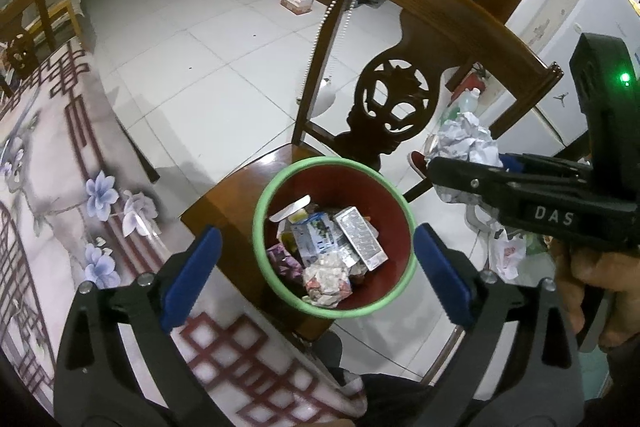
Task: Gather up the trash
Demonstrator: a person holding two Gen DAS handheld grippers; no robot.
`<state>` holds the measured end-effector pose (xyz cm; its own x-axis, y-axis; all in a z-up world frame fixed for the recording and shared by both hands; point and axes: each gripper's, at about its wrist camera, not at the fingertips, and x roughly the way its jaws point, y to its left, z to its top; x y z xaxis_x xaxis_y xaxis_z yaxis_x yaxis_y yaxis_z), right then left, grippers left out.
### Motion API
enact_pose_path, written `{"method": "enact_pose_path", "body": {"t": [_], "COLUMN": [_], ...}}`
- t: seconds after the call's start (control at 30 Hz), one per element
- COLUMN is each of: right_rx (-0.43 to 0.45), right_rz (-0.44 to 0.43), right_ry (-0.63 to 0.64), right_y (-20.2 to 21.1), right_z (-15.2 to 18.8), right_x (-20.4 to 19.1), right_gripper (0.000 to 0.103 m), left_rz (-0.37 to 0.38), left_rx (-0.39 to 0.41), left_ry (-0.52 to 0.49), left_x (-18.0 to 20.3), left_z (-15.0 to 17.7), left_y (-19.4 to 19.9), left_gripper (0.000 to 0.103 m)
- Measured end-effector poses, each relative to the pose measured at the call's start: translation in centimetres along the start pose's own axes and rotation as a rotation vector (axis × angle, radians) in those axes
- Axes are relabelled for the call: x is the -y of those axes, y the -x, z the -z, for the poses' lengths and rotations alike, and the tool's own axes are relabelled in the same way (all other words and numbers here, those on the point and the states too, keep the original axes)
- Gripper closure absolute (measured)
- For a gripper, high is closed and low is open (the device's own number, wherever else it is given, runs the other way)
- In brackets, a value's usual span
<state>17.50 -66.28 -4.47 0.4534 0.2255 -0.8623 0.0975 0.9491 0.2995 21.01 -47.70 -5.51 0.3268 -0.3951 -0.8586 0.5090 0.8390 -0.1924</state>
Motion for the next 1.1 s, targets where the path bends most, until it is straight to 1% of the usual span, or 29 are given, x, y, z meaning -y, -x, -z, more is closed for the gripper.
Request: {"method": "enact_pose_path", "body": {"t": [0.1, 0.13, 0.17, 0.23, 0.3, 0.37, 0.53, 0.73, 0.87, 1.0, 1.1], "right_rx": [-0.002, -0.001, 0.0, 0.003, 0.004, 0.007, 0.02, 0.018, 0.027, 0.075, 0.134], "right_rz": [0.001, -0.001, -0.001, -0.006, -0.007, -0.007, 0.011, 0.016, 0.016, 0.016, 0.019], "right_ry": [0.008, 0.011, 0.014, 0.017, 0.026, 0.031, 0.04, 0.076, 0.131, 0.201, 0.25], "right_y": [-0.3, -0.3, -0.4, -0.4, -0.5, -0.5, -0.4, -0.8, -1.0, -0.7, -0.1], "right_z": [-0.1, -0.2, -0.2, -0.4, -0.5, -0.6, -0.7, -0.4, 0.1, 1.1, 2.1], "right_x": [-0.6, -0.7, -0.9, -1.3, -1.8, -2.2, -3.2, -5.3, -8.1, -12.0, -15.4], "right_gripper": [0.045, 0.04, 0.033, 0.026, 0.024, 0.016, 0.008, 0.008, 0.008, 0.008, 0.008], "left_rz": [-0.013, -0.015, -0.018, -0.023, -0.026, -0.026, -0.037, -0.07, -0.13, -0.2, -0.217], "left_rx": [0.004, 0.006, 0.008, 0.011, 0.013, 0.015, 0.024, 0.044, 0.083, 0.128, 0.15], "left_ry": [0.017, 0.023, 0.03, 0.038, 0.049, 0.055, 0.067, 0.097, 0.115, 0.163, 0.202], "left_x": [-0.8, -1.1, -1.4, -1.8, -2.2, -2.4, -3.1, -4.9, -6.6, -9.2, -11.3], "left_z": [0.2, 0.2, 0.3, 0.5, 0.7, 0.9, 1.5, 2.7, 4.3, 6.5, 8.5], "left_y": [0.4, 0.6, 0.7, 1.1, 1.3, 1.4, 2.1, 3.8, 6.3, 9.1, 11.1], "left_gripper": [0.009, 0.009, 0.009, 0.009, 0.009, 0.009, 0.007, 0.006, 0.006, 0.006, 0.006]}}
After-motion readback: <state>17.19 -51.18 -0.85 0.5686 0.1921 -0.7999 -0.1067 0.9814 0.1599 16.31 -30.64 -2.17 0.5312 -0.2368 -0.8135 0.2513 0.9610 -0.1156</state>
